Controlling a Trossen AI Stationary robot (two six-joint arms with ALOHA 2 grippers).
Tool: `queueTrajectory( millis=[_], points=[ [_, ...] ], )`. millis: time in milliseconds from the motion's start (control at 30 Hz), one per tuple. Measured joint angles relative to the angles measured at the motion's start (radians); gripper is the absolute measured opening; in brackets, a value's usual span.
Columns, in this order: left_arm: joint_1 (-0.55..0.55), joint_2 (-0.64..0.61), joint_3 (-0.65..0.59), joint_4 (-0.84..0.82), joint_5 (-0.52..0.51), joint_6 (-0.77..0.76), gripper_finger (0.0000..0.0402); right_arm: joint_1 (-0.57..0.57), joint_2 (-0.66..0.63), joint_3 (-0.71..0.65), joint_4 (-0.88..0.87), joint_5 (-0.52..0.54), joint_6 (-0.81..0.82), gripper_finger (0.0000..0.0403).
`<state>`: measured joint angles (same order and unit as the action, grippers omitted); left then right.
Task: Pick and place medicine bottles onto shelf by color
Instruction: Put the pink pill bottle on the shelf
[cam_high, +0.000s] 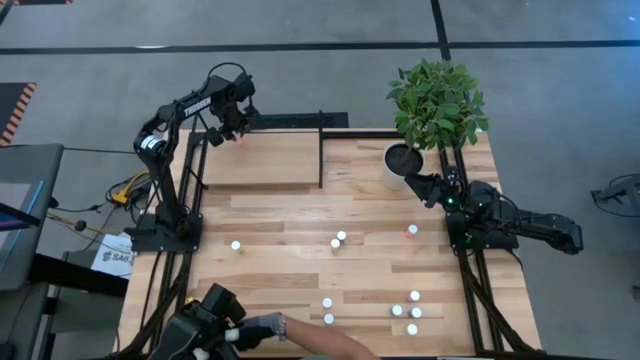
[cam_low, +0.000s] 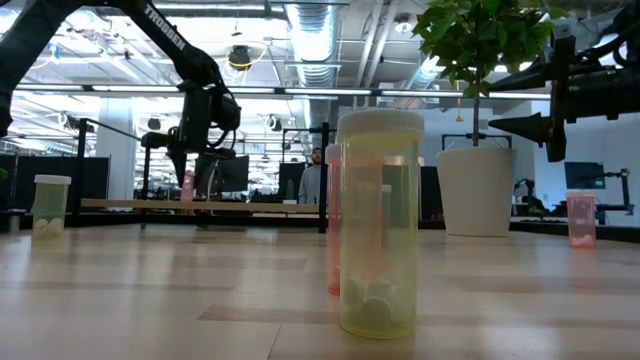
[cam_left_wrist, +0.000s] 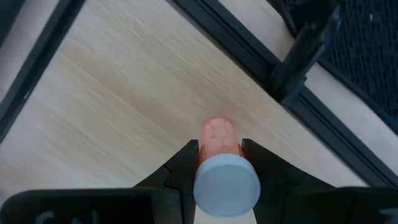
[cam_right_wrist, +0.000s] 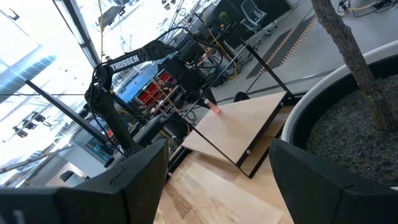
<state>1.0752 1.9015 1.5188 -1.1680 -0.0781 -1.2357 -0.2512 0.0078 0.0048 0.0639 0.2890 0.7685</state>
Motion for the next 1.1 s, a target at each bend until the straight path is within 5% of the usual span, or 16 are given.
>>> queueTrajectory(
  millis=[1100],
  points=[
    [-0.002,-0.005,-0.031,0.012,-0.005,0.000,0.0097,0.000,0.000,0.000,0.000,0.000,0.000,0.0302]
  ],
)
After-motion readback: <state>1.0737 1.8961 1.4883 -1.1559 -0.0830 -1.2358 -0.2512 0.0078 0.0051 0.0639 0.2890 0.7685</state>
